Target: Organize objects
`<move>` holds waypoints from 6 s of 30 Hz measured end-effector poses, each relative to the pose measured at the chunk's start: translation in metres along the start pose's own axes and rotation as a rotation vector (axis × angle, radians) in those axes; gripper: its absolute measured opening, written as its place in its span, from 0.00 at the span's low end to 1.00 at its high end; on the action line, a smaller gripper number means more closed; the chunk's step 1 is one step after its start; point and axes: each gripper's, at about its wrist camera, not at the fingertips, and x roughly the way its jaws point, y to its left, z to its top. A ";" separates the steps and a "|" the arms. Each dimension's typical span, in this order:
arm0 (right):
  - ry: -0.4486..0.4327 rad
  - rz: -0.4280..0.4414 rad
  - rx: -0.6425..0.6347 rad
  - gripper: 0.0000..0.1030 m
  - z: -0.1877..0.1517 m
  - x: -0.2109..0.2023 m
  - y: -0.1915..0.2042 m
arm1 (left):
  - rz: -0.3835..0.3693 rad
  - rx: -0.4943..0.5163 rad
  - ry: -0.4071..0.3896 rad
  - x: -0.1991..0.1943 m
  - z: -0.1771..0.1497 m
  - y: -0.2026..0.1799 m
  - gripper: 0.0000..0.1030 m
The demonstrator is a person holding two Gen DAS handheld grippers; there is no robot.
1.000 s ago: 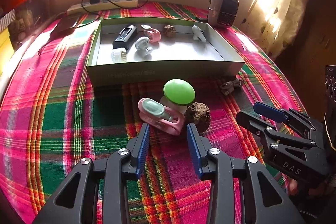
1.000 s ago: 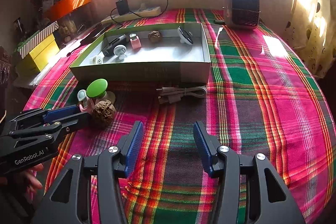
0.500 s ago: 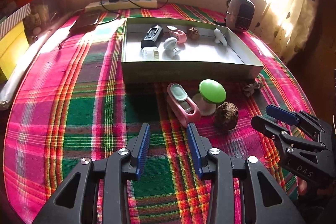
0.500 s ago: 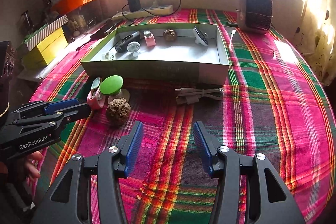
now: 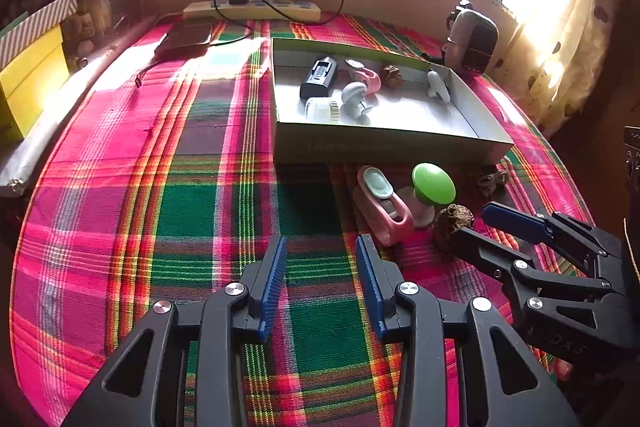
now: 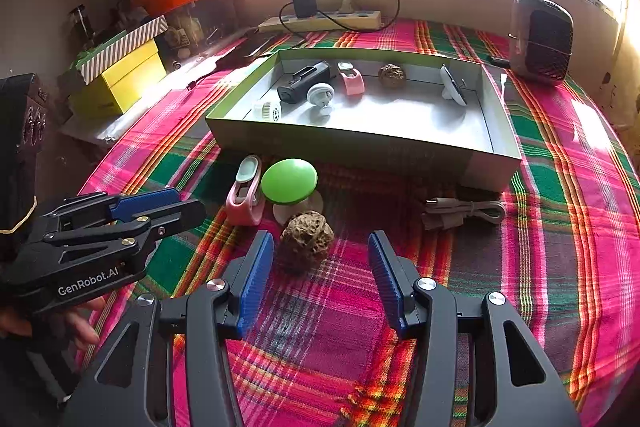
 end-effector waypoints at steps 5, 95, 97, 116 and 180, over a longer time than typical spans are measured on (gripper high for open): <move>0.026 -0.026 -0.026 0.49 0.003 0.010 0.004 | -0.060 -0.013 0.004 -0.002 0.003 -0.005 0.33; 0.043 -0.112 -0.070 0.42 0.017 0.026 -0.020 | 0.089 0.111 0.016 0.035 0.031 -0.017 0.15; 0.043 -0.114 -0.068 0.40 0.017 0.025 -0.020 | 0.084 0.107 0.018 0.034 0.031 -0.016 0.15; 0.030 -0.087 -0.062 0.31 0.017 0.019 -0.019 | 0.073 0.107 0.012 0.029 0.031 -0.016 0.15; 0.043 -0.055 -0.042 0.32 0.120 0.075 -0.055 | -0.011 0.141 0.035 0.071 0.097 -0.034 0.15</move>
